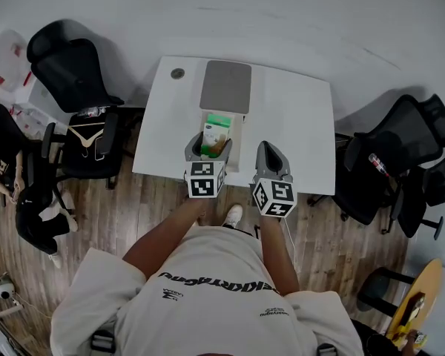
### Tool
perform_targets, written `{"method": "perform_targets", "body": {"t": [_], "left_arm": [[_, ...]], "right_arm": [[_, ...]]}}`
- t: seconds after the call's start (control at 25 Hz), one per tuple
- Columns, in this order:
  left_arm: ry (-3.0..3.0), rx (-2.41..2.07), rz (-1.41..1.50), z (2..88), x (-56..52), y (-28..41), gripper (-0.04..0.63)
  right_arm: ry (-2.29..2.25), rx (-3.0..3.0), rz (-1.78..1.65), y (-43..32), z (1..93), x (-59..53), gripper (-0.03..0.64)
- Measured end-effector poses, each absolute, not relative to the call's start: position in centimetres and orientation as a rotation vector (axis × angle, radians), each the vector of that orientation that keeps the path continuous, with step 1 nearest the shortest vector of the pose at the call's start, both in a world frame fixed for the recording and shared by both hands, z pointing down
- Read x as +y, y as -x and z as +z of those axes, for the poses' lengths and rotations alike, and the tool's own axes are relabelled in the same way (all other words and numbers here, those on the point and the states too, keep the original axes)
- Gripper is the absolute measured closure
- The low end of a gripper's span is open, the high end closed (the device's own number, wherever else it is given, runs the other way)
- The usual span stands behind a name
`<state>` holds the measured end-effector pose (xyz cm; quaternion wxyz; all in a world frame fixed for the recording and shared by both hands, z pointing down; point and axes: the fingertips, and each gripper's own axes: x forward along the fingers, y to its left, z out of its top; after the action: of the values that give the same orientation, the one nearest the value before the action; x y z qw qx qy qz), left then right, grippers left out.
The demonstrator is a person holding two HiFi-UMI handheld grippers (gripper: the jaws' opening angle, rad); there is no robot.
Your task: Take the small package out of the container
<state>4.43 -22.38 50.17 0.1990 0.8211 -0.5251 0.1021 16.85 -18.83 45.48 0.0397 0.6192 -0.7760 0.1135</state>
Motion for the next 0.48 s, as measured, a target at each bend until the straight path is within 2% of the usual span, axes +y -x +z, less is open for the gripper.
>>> {"method": "perform_targets", "body": {"t": [0.48], "left_arm": [[-2.396, -1.479, 0.19, 47.1, -21.5, -4.0, 0.235]], "right_arm": [[-1.943, -2.376, 0.307, -16.6, 44.6, -18.1, 0.615]]}}
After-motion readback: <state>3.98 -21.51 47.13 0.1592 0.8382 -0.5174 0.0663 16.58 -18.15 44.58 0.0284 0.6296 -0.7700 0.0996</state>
